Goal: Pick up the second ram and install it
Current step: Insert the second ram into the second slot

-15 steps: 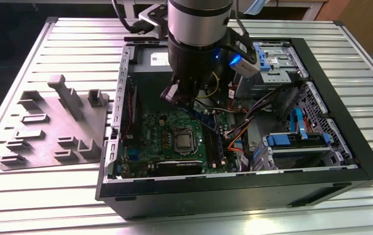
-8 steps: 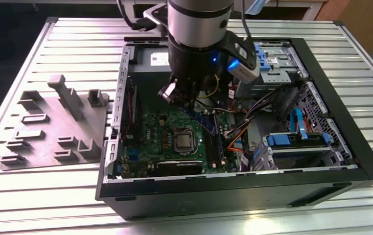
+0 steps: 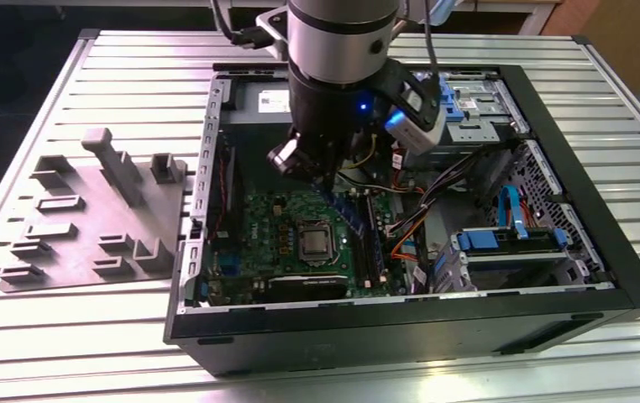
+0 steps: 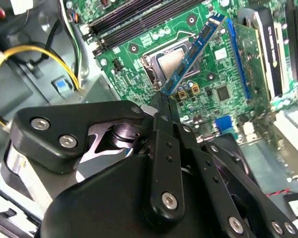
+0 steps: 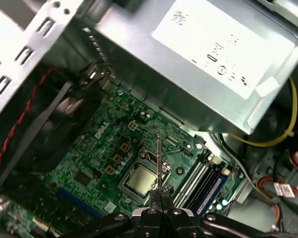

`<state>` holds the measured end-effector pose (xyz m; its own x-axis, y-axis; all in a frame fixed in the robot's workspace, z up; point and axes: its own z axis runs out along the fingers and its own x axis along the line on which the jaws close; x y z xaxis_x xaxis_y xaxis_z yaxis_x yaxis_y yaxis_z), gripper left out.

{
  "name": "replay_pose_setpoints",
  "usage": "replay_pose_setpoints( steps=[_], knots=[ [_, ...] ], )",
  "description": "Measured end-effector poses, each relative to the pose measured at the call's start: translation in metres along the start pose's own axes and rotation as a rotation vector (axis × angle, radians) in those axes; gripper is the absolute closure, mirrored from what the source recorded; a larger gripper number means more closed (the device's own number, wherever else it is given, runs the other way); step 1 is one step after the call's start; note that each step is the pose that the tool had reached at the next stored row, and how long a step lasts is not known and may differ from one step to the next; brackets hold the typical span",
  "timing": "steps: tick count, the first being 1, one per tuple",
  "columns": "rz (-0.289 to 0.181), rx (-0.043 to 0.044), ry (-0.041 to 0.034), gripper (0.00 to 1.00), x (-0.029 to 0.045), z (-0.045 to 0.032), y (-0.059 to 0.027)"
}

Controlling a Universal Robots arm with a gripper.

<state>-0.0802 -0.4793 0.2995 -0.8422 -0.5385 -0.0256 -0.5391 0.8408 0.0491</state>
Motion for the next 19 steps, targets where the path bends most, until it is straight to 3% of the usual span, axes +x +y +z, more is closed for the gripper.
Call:
replay_pose_setpoints(
  steps=[19],
  knots=[
    [0.344, 0.0088, -0.017, 0.89, 0.0001, 0.0056, -0.0003]
  ],
)
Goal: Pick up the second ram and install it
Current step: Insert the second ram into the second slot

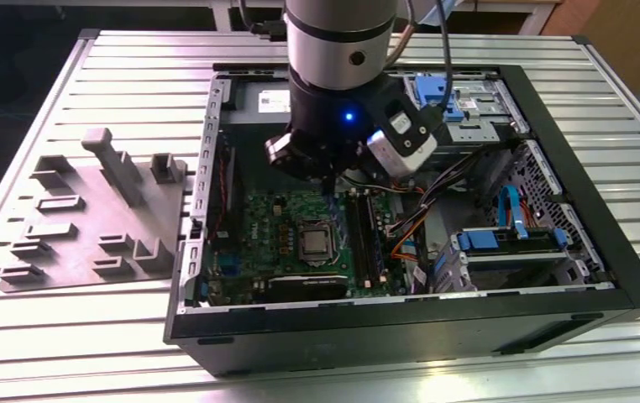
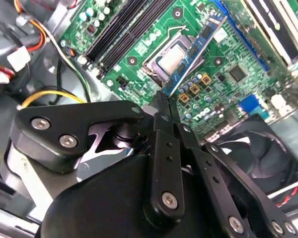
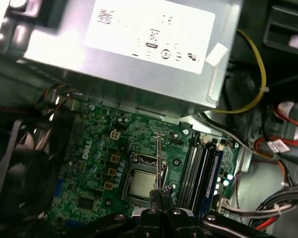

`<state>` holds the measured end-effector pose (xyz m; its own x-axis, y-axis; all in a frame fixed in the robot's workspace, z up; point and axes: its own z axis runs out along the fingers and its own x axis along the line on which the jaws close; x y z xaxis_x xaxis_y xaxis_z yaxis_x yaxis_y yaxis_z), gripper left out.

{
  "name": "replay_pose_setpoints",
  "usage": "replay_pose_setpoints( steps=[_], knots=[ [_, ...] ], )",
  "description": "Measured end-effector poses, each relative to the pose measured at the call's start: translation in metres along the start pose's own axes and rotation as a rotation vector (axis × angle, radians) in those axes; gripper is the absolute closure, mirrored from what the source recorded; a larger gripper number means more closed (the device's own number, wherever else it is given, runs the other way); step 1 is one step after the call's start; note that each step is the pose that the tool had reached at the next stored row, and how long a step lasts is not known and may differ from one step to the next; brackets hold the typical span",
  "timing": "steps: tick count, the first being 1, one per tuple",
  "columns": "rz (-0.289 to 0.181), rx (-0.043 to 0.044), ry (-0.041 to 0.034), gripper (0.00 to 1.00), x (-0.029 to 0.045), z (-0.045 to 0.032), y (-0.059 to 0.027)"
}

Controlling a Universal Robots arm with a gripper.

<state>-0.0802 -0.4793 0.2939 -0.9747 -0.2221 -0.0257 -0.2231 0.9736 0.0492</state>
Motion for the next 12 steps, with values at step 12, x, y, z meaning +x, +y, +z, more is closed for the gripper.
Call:
replay_pose_setpoints(
  steps=[12],
  knots=[
    [0.217, 0.0057, -0.0106, 0.89, 0.0001, 0.0042, -0.0002]
  ],
)
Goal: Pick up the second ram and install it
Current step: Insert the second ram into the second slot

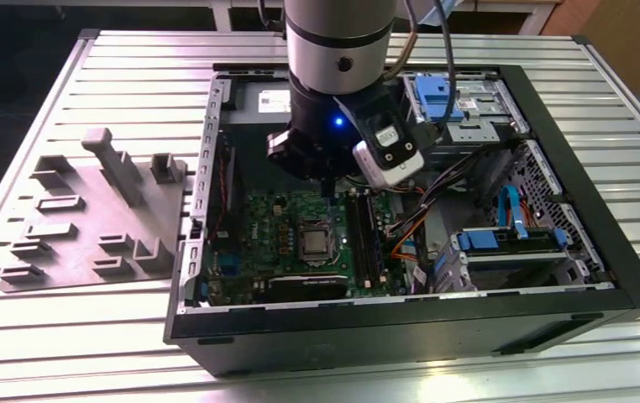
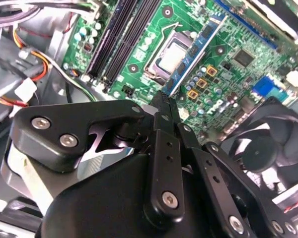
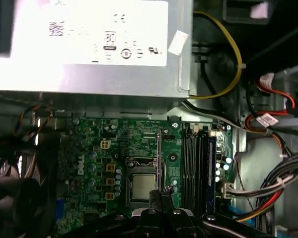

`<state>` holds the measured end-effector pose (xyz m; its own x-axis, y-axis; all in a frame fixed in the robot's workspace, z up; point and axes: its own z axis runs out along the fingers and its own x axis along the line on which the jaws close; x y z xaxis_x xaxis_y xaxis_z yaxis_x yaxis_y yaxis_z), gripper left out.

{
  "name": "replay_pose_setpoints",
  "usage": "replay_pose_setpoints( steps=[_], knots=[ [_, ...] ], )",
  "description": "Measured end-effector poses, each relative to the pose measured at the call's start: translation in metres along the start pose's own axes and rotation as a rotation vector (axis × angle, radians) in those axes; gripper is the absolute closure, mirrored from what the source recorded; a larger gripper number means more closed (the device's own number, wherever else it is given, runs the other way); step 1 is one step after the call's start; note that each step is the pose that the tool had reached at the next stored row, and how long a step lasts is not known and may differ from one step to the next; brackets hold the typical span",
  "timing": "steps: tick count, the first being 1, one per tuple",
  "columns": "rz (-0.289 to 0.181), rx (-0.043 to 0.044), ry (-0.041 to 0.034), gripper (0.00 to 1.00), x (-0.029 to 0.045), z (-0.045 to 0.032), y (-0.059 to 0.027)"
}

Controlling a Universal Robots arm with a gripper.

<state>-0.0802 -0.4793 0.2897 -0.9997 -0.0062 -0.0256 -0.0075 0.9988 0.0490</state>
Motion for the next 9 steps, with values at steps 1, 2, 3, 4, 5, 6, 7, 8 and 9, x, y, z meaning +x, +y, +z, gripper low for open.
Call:
replay_pose_setpoints(
  steps=[1, 2, 3, 4, 5, 6, 7, 8, 9],
  knots=[
    [0.004, 0.0002, -0.0001, 0.89, 0.0, 0.0, 0.0],
    [0.005, 0.0002, -0.0001, 0.89, 0.0, 0.0, 0.0],
    [0.005, 0.0001, -0.0002, 0.89, 0.0, 0.0001, 0.0],
    [0.005, 0.0, -0.0003, 0.89, 0.0, 0.0001, 0.0],
    [0.005, 0.0, -0.0003, 0.89, 0.0, 0.0001, 0.0],
    [0.005, 0.0, -0.0003, 0.89, 0.0, 0.0001, 0.0],
    [0.005, 0.0, -0.0003, 0.89, 0.0, 0.0001, 0.0],
    [0.005, -0.0001, -0.0003, 0.89, 0.0, 0.0001, 0.0],
    [0.005, -0.0006, -0.0004, 0.89, 0.0, 0.0006, 0.0]
  ],
)
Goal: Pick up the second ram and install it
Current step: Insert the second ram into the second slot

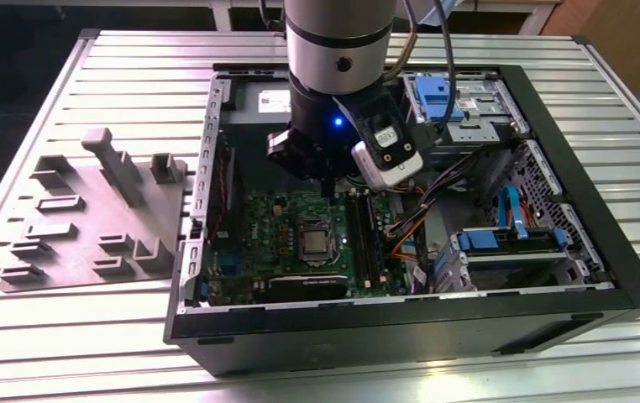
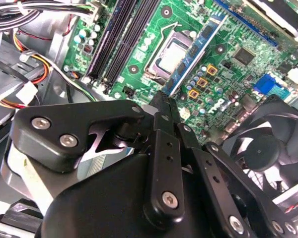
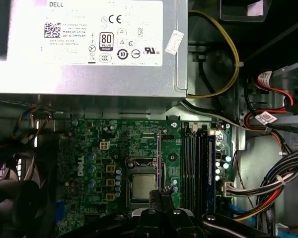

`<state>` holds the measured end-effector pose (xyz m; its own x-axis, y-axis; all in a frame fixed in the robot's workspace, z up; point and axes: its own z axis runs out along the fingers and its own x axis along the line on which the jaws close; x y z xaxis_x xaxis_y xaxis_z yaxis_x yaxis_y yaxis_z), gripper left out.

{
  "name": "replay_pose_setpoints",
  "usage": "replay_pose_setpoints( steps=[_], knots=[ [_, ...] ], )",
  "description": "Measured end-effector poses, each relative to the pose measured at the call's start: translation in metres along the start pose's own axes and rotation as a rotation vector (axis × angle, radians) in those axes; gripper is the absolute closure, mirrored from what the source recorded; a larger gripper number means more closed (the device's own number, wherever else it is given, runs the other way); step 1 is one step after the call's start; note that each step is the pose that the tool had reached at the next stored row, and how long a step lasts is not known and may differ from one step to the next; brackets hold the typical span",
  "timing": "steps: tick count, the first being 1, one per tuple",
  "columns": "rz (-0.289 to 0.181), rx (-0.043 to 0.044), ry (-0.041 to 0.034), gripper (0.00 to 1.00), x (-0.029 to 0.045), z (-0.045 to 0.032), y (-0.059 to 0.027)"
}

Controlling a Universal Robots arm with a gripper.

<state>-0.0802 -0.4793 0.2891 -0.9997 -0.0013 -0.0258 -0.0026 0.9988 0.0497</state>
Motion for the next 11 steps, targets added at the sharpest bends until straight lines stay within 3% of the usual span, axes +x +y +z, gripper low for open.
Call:
replay_pose_setpoints(
  steps=[11],
  knots=[
    [0.008, -0.0013, -0.0003, 0.89, -0.0164, 0.0061, -0.0004]
  ],
)
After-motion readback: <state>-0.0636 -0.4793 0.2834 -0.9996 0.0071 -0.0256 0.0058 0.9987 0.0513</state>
